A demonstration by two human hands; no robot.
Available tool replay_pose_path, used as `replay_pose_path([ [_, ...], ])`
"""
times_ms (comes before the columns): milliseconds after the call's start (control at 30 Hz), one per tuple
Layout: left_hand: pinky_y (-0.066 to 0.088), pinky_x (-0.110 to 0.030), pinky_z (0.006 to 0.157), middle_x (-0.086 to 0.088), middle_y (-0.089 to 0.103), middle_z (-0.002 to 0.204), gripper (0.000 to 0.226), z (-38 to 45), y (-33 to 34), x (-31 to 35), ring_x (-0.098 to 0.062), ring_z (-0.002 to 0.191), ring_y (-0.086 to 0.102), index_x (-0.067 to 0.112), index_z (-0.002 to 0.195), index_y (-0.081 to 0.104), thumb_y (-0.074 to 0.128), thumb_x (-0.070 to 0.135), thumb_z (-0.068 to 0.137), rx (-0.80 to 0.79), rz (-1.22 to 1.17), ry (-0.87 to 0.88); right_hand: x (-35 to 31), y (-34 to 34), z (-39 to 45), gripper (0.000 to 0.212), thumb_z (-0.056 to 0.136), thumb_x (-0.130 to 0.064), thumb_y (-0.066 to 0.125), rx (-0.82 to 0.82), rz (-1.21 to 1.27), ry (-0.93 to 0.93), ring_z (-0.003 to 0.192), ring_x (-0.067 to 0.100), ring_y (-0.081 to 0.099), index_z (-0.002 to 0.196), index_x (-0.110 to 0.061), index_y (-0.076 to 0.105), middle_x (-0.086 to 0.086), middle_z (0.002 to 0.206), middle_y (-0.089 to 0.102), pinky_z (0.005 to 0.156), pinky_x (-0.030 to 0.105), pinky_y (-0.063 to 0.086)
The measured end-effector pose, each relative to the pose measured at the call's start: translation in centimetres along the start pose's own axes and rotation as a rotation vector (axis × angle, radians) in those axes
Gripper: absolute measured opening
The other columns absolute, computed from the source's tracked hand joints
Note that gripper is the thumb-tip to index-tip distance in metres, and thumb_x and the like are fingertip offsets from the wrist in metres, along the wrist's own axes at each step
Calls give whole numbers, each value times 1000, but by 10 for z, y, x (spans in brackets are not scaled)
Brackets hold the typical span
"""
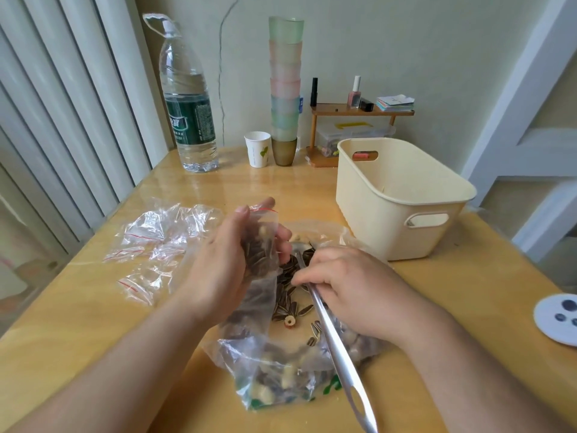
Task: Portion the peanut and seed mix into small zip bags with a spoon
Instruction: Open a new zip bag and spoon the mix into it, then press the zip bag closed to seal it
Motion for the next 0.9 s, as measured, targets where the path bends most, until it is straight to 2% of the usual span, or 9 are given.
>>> replay_pose_path([
  [100,52,-44,83,-23,69,88,57,-3,7,-6,-33,81,66,25,120,76,30,53,101,-66,40,32,3,-12,-3,40,94,-8,62,156,171,31,87,3,57,109,-41,77,-23,98,61,78,26,49],
  [233,53,-40,73,-27,67,82,66,-8,16,-9,-37,77,66,24,140,64,29,59,95,-170,2,-48,5,-33,-4,20,86,-16,72,459,605,120,71,19,61,97,-33,73,-7,92,67,66,33,51],
  [333,54,-42,74,-29,66,81,66,-11,20,-9,-39,77,68,25,141,63,28,59,96,-249,4,-66,-4,-33,-4,29,87,-21,72,302,1002,43,71,17,63,113,-34,71,-4,96,63,68,28,52],
  [433,54,-42,75,-31,66,82,65,-12,24,-9,-40,77,68,23,137,67,28,56,98,-255,1,-55,-11,-25,-2,16,92,-12,69,160,1203,-22,69,34,64,108,-12,73,16,95,65,70,42,57],
  [500,55,-41,73,-30,67,83,62,-14,24,-7,-41,78,69,24,137,67,29,56,99,-257,37,-37,-10,-21,-2,10,94,-12,69,153,1195,-3,68,40,61,103,-8,71,28,89,61,70,47,56],
  [600,58,-37,71,-24,71,87,57,-19,24,-4,-38,81,71,22,142,60,42,57,100,-288,153,19,-5,-20,-1,8,95,-13,70,199,1109,33,72,34,64,96,-20,72,15,79,66,70,35,55],
  [700,63,-39,81,-18,73,101,45,-20,29,-4,-31,93,73,6,134,56,73,15,93,-265,120,59,1,-28,-3,15,93,-18,74,451,744,10,85,16,67,94,-33,74,-7,89,70,74,25,53],
  [800,61,-34,87,-17,75,105,41,-17,29,-7,-24,98,71,-2,125,61,74,-2,86,-277,155,82,-1,-35,-6,10,91,-9,79,625,335,-87,84,12,65,96,-17,78,-7,90,68,72,21,51],
  [900,59,-26,82,-15,76,103,34,-17,29,-6,-20,95,72,-3,124,66,71,-5,90,-274,171,95,-2,-37,-7,9,89,-6,80,675,275,-81,82,12,65,95,-12,79,-5,89,69,72,23,51],
])
Point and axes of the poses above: each hand's wrist, its own z-axis towards the middle knuckle, its own y-axis out of the palm, x = y × z, the point moved 3 cm from there along z, towards the middle knuckle
